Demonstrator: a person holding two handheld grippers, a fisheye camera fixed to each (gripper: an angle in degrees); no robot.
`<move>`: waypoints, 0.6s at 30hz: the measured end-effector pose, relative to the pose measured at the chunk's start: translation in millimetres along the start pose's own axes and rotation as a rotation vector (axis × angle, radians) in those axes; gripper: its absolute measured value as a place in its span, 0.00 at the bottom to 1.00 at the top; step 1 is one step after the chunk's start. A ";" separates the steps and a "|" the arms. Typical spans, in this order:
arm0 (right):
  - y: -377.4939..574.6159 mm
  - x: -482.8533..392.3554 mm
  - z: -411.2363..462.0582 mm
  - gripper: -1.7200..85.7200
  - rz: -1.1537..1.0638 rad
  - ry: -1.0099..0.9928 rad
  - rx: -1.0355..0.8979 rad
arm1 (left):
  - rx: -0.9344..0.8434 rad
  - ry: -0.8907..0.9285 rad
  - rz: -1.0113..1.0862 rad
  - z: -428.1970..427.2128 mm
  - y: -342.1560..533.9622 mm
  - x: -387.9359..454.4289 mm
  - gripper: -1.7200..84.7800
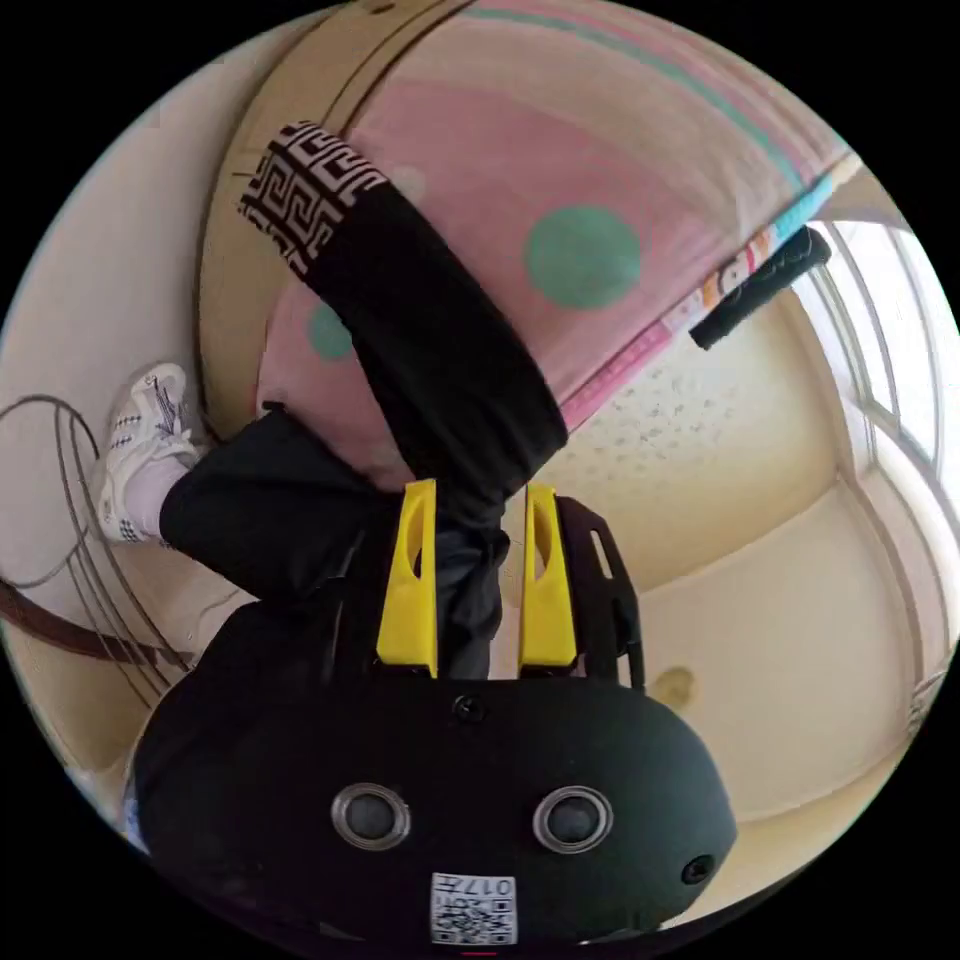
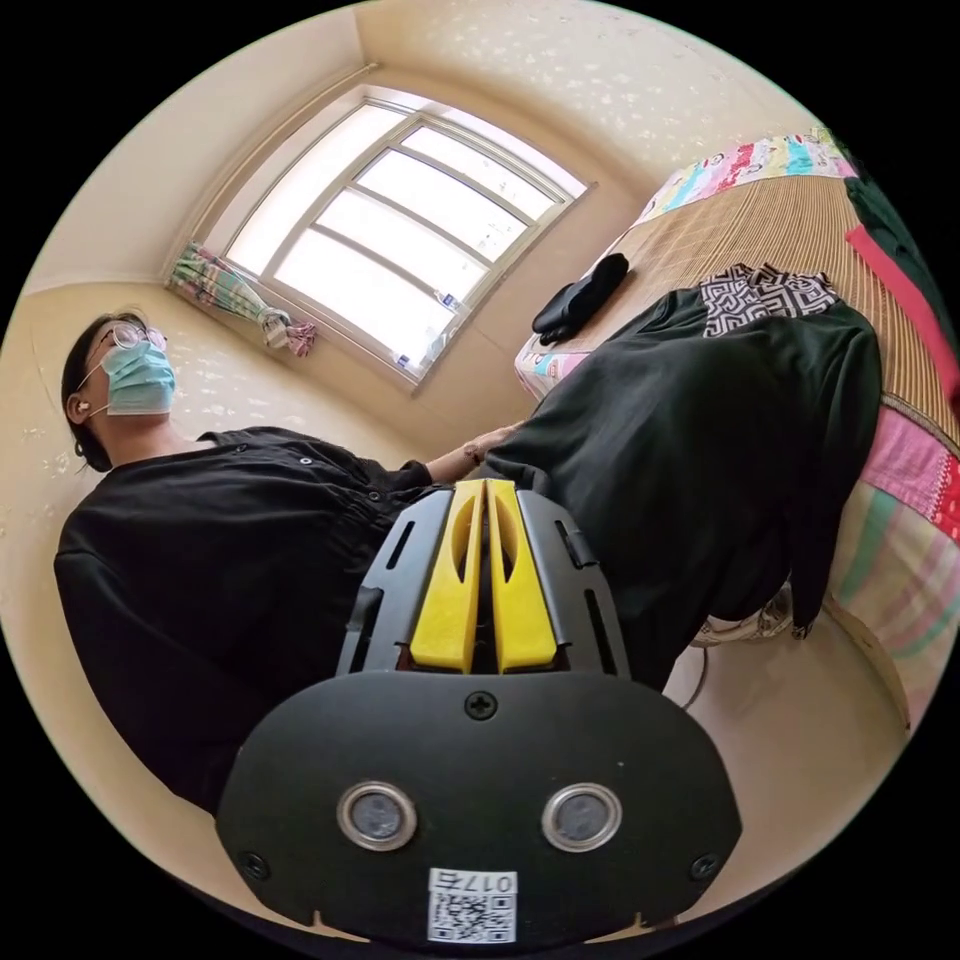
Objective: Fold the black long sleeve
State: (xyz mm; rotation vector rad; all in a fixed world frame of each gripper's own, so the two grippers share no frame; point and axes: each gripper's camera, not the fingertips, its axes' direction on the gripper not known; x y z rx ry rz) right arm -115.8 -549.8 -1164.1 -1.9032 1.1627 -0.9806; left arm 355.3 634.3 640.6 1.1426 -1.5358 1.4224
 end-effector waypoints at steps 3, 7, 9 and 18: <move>-0.7 4.0 2.2 0.03 0.019 -0.001 -0.013 | 0.168 0.243 -0.242 16.2 -23.5 -61.2 0.19; 1.5 8.3 1.6 0.03 0.029 -0.055 -0.006 | 0.177 0.140 -0.285 51.4 -50.2 -71.7 0.21; 2.3 9.2 -0.3 0.03 0.036 -0.061 0.001 | 0.224 0.202 -0.255 61.7 -57.1 -72.3 0.20; -1.7 12.5 -9.4 0.03 0.045 -0.089 0.021 | 0.493 0.301 0.066 62.1 -1.6 -17.2 0.05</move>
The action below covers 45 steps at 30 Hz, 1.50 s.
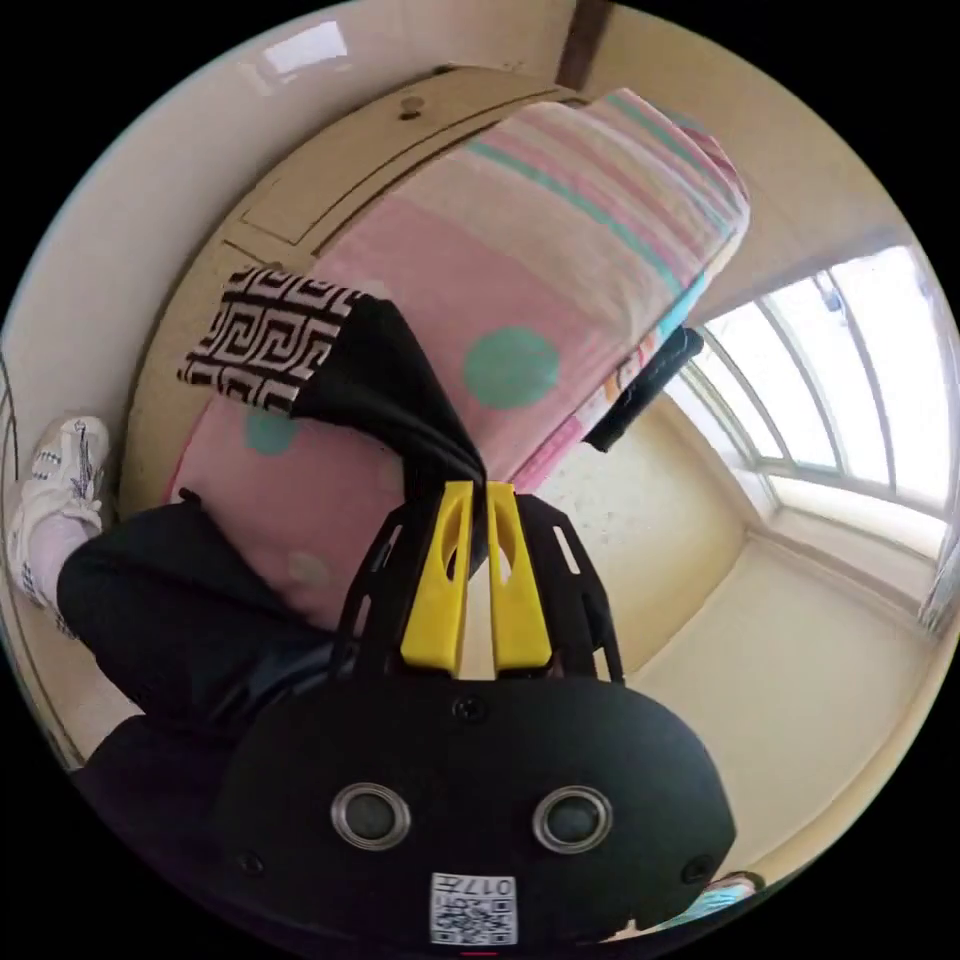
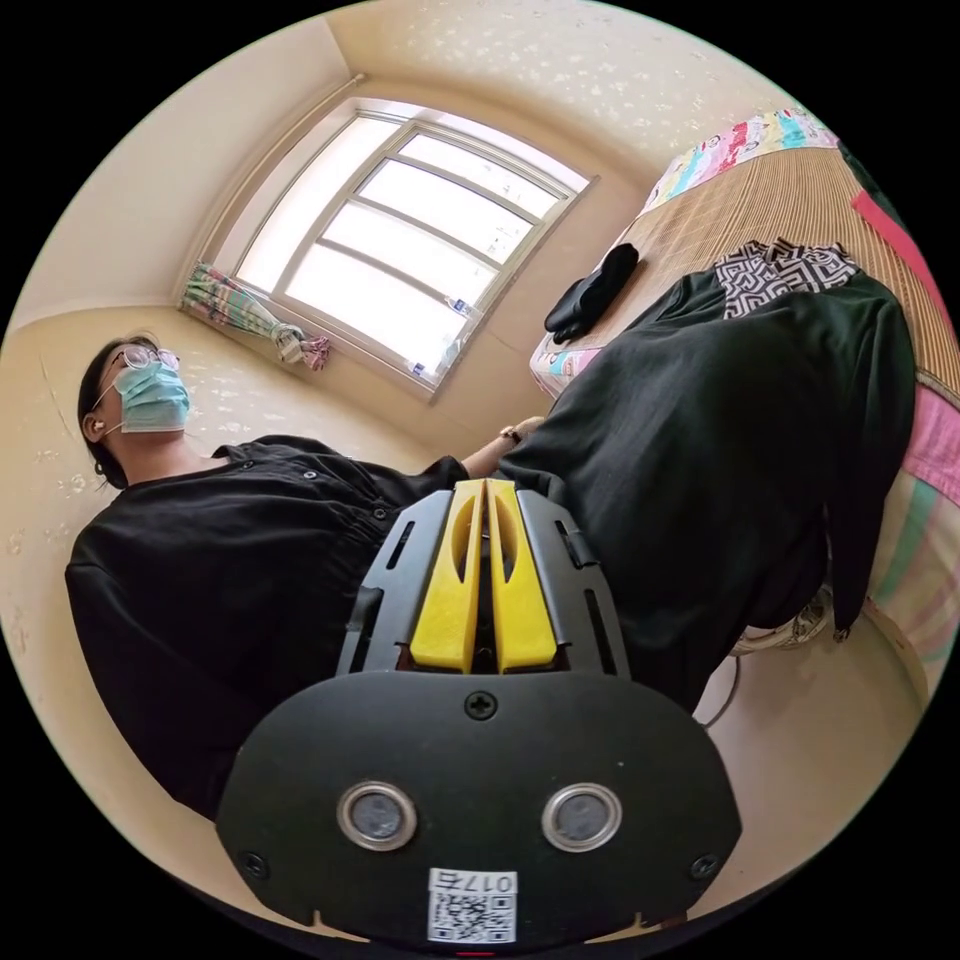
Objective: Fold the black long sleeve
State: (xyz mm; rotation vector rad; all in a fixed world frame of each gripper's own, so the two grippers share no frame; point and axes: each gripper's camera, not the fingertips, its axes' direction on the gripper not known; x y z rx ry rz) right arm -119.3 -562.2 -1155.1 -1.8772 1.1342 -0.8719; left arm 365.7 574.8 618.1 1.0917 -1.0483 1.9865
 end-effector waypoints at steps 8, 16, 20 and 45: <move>-13.1 7.5 5.0 0.03 0.004 -0.033 -0.017 | -0.519 -0.384 1.468 167.6 321.0 211.0 0.05; -19.0 22.6 -7.6 0.04 0.037 -0.084 0.071 | -1.297 -0.961 1.593 249.5 506.1 -42.7 0.12; -22.9 36.0 -26.8 0.07 0.106 -0.025 0.094 | -1.214 -0.799 1.380 203.6 486.4 -75.7 0.12; -125.6 64.0 -135.2 0.05 0.281 0.086 0.601 | -1.119 -0.704 1.309 137.8 454.7 -78.0 0.01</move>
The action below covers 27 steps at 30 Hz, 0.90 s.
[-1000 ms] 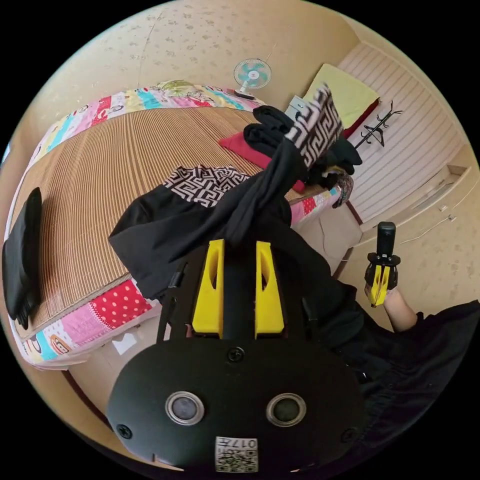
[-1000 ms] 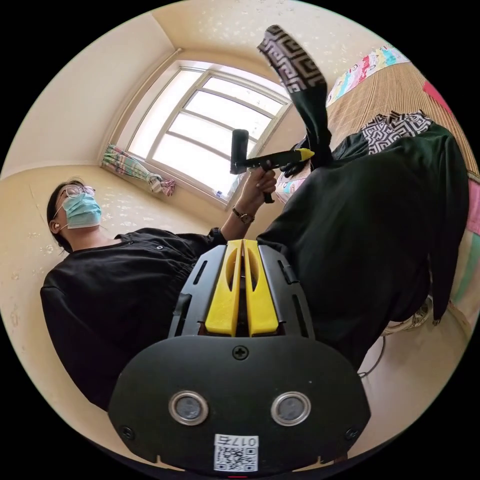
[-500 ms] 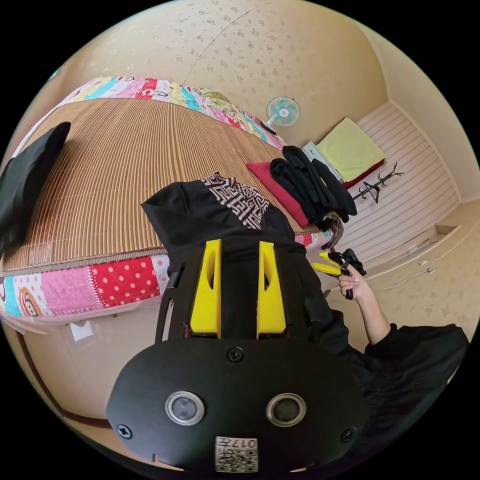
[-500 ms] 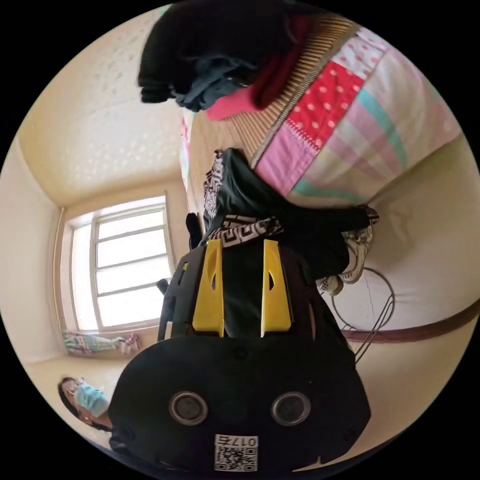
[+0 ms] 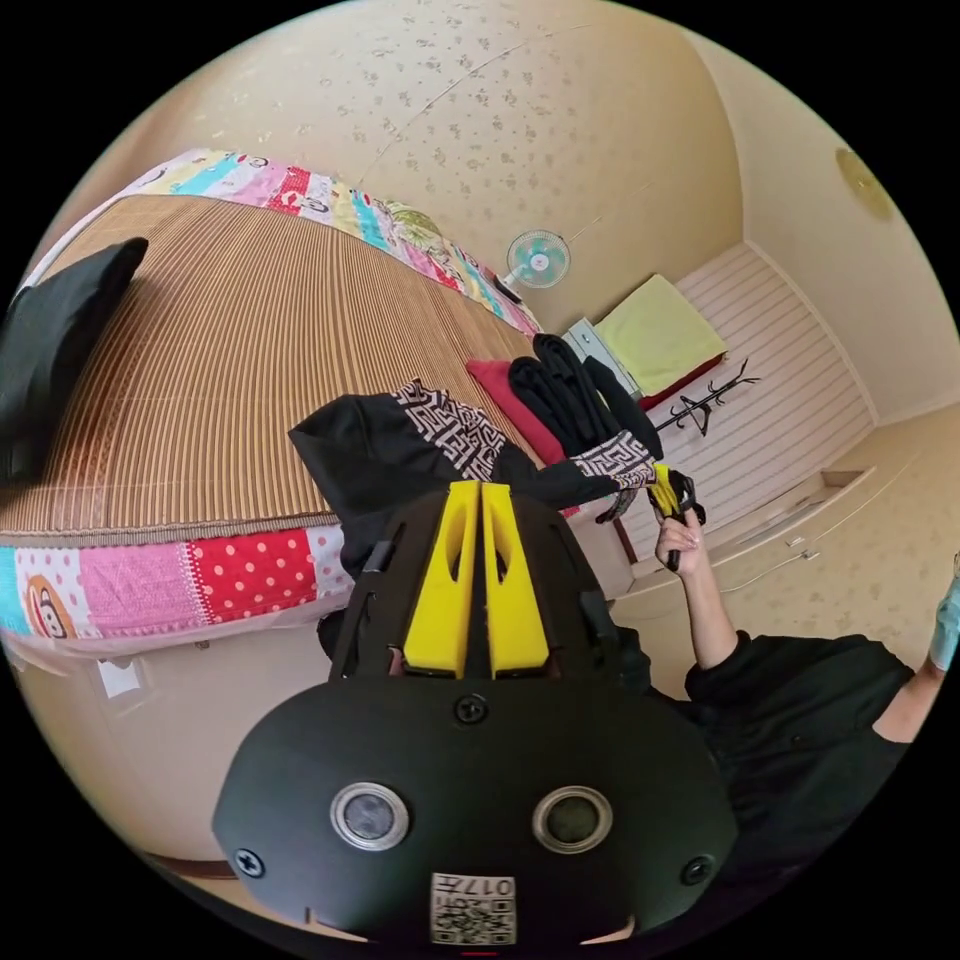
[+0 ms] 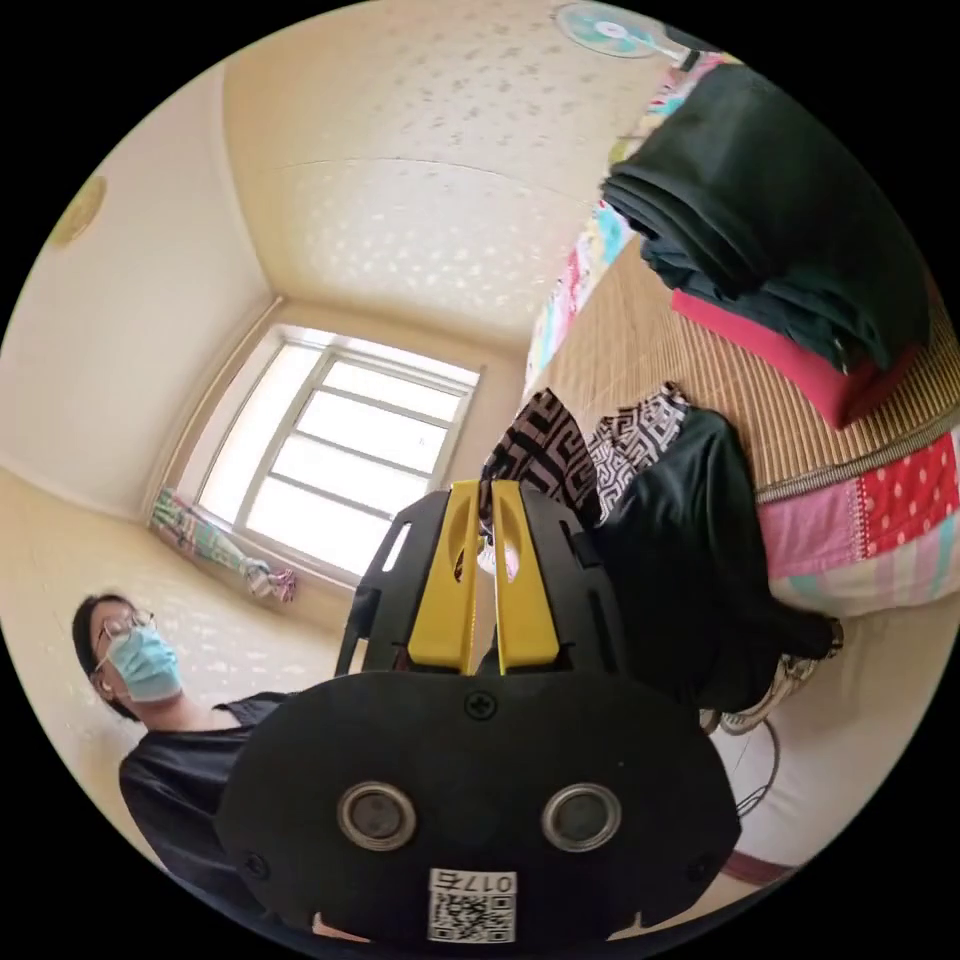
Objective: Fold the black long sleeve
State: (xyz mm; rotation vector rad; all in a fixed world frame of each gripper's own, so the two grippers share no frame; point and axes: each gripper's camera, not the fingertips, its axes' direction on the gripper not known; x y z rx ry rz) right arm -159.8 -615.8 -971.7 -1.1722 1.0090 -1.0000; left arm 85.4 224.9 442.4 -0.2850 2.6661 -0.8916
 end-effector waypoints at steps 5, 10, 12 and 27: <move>64.6 24.8 -20.4 0.05 0.086 0.168 -0.013 | -0.059 -0.005 -0.071 7.3 35.9 -21.1 0.11; 102.4 87.3 -17.9 0.05 0.281 0.182 -0.056 | -0.048 -0.041 -0.234 22.5 39.6 -58.4 0.15; 95.7 83.9 -9.3 0.05 0.288 0.209 -0.051 | -0.060 -0.041 -0.270 26.9 37.4 -67.3 0.11; -61.5 -114.3 98.5 0.04 -0.364 0.244 -0.074 | 0.199 0.071 -0.110 -117.4 24.5 -71.9 0.06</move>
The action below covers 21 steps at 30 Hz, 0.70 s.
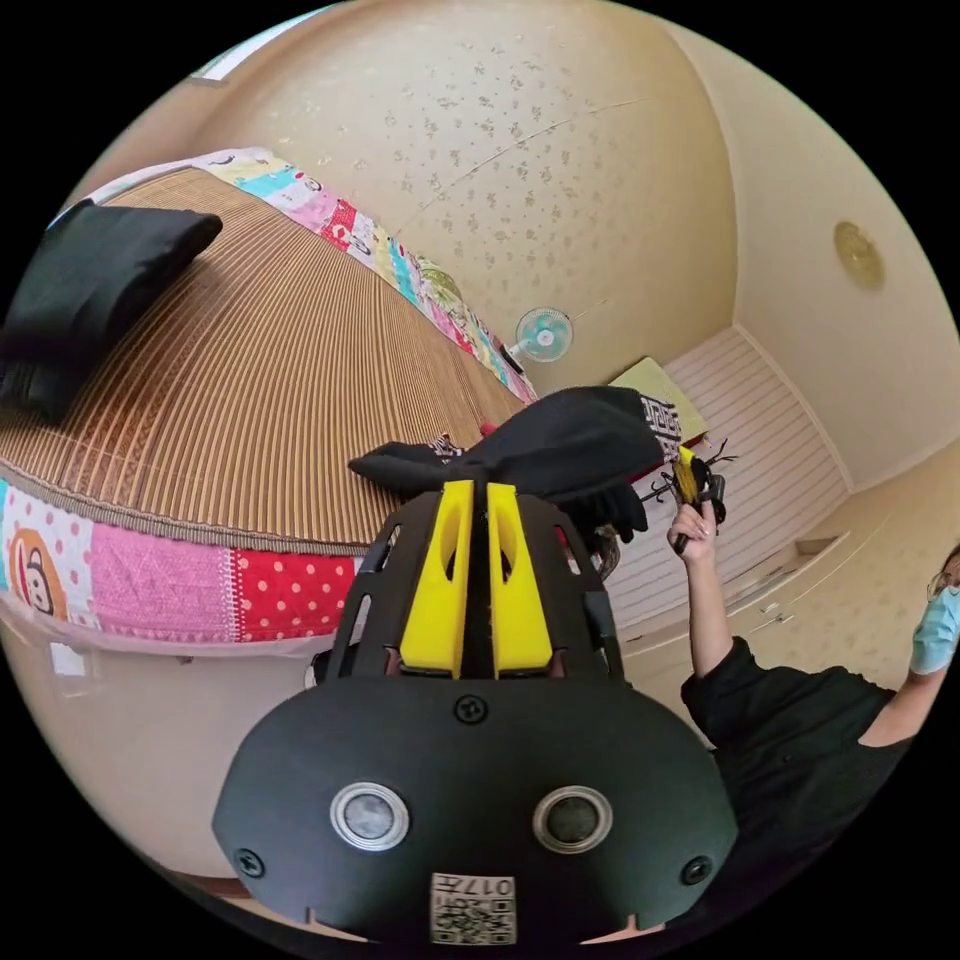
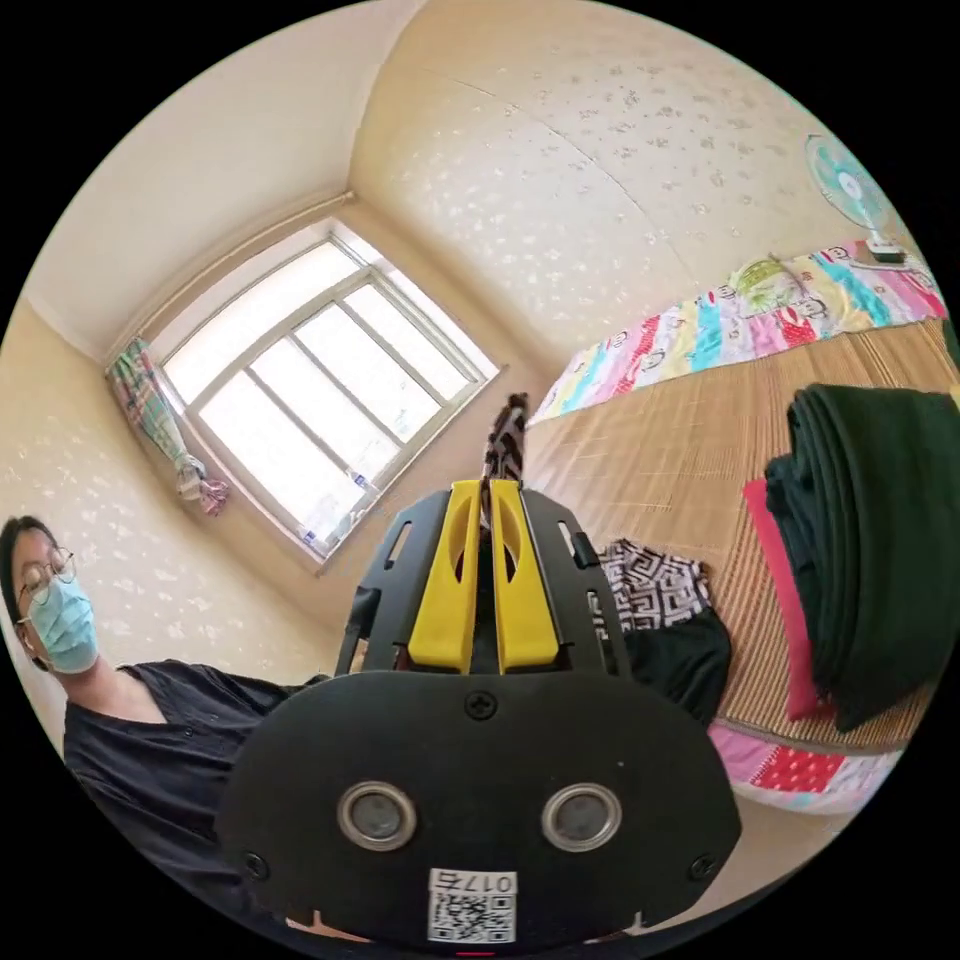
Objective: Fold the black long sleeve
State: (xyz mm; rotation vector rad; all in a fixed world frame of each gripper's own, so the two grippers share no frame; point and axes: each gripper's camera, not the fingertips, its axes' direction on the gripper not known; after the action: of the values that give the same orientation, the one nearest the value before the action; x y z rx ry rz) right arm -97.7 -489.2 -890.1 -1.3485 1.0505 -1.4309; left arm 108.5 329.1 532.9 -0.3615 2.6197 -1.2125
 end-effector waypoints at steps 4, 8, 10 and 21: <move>92.2 111.1 37.5 0.03 0.305 0.221 -0.154 | -0.057 -0.026 -0.083 -0.9 21.4 -34.7 0.06; 187.3 198.5 54.2 0.03 0.625 0.184 -0.174 | -0.065 -0.014 -0.190 -6.7 35.3 -64.0 0.06; 194.1 199.2 48.0 0.03 0.637 0.125 -0.106 | -0.059 -0.003 -0.207 -12.4 33.2 -67.0 0.07; 110.9 114.6 97.9 0.11 0.264 0.324 -0.255 | 0.006 -0.057 -0.252 -35.8 -33.9 -80.1 0.16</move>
State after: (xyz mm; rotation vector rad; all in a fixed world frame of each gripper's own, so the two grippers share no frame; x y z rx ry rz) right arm 3.0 -629.1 -963.1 -1.1174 1.6056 -1.3749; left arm 177.2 358.7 589.9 -0.7324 2.5797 -1.2630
